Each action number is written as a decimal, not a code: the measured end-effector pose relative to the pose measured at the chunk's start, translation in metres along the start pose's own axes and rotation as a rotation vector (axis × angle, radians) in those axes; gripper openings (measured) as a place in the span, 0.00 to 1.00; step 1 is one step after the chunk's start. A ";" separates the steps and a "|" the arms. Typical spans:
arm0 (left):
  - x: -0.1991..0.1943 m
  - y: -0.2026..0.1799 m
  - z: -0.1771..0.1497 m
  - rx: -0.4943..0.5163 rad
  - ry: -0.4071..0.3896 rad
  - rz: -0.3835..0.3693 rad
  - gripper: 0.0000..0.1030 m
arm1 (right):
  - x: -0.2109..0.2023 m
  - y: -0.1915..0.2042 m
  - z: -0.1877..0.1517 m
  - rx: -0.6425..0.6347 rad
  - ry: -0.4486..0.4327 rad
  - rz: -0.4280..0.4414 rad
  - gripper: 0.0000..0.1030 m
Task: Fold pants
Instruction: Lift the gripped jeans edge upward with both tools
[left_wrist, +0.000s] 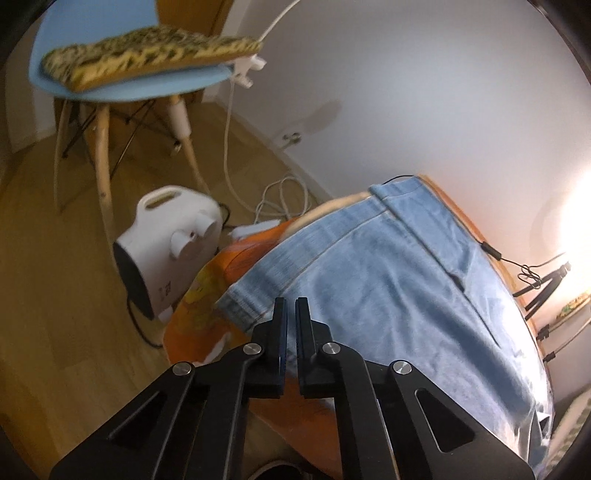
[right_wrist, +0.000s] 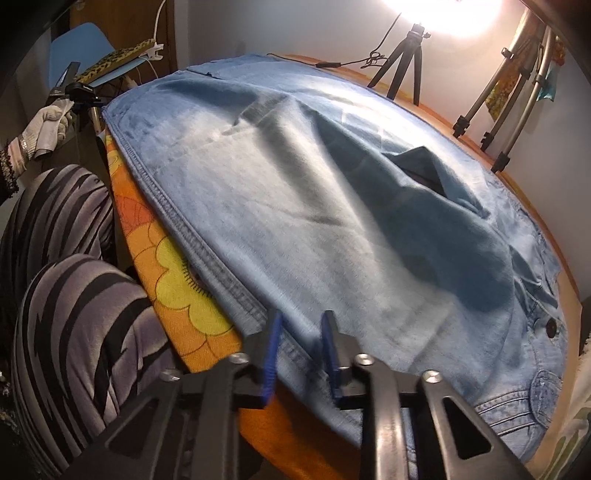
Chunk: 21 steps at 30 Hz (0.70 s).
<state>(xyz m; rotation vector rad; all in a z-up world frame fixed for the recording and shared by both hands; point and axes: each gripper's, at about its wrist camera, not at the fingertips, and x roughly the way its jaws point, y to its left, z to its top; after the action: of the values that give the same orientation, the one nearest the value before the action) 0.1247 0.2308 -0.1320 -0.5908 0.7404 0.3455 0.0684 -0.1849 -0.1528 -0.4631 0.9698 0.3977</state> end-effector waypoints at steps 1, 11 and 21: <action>-0.001 -0.003 0.002 0.010 -0.002 -0.007 0.03 | 0.000 -0.001 0.001 0.000 -0.001 -0.009 0.10; 0.003 0.037 0.005 -0.156 0.079 -0.094 0.45 | -0.006 -0.014 -0.002 0.052 -0.009 -0.016 0.08; 0.036 0.070 -0.005 -0.383 0.146 -0.189 0.48 | -0.010 -0.011 -0.006 0.053 -0.001 -0.013 0.22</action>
<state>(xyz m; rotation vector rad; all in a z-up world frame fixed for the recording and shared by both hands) 0.1124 0.2862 -0.1868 -1.0497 0.7565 0.2721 0.0650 -0.1982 -0.1454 -0.4210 0.9740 0.3591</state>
